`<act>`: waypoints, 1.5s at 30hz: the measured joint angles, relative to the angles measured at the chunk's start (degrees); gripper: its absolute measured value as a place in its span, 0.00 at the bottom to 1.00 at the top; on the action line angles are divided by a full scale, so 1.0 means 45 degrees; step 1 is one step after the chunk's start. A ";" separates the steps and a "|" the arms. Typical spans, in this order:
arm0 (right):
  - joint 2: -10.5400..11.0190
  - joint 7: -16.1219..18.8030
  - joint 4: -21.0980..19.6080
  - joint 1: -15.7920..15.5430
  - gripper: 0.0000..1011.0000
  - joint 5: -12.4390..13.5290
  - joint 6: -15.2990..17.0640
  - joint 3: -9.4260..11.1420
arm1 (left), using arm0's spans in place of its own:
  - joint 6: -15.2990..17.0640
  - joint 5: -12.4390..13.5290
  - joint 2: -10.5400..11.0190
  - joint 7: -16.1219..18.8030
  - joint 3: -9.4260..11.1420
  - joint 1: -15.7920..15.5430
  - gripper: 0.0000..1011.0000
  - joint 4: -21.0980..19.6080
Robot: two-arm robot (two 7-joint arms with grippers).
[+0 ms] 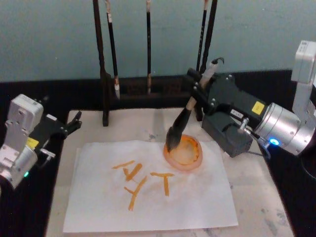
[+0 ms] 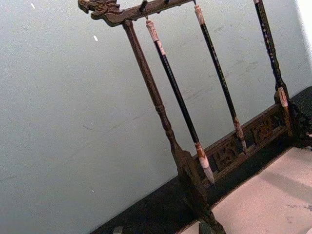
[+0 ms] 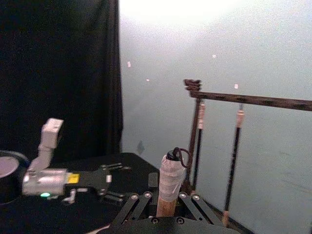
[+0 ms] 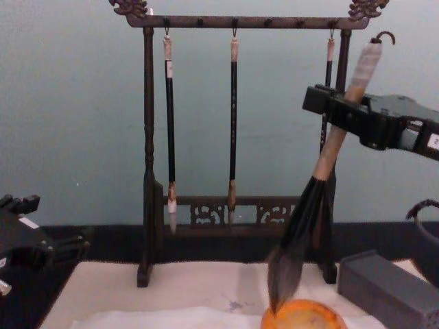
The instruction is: Pick up the brush from the inkstone, write on the paper, then place the brush back to its original position.
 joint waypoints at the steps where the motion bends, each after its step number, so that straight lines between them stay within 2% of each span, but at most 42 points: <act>1: 0.0021 0.0063 -0.0080 -0.0058 0.15 -0.0033 -0.0008 0.0001 | 0.0000 -0.0001 0.0000 0.0000 0.0000 0.0000 1.00 0.0000; 13: 0.0248 0.0517 -0.0852 -0.0854 0.15 -0.0789 -0.0261 -0.0014 | 0.0000 0.0000 0.0000 0.0000 0.0000 0.0000 1.00 0.0000; 22: 0.0164 0.0847 -0.1016 -0.1205 0.15 -0.1284 -0.0527 -0.0052 | 0.0000 0.0000 0.0000 0.0000 0.0000 0.0000 1.00 0.0000; 45: -0.0520 0.1133 -0.0284 -0.0974 0.15 -0.2006 -0.0861 -0.0320 | 0.0000 0.0000 0.0000 0.0000 0.0000 0.0000 1.00 0.0000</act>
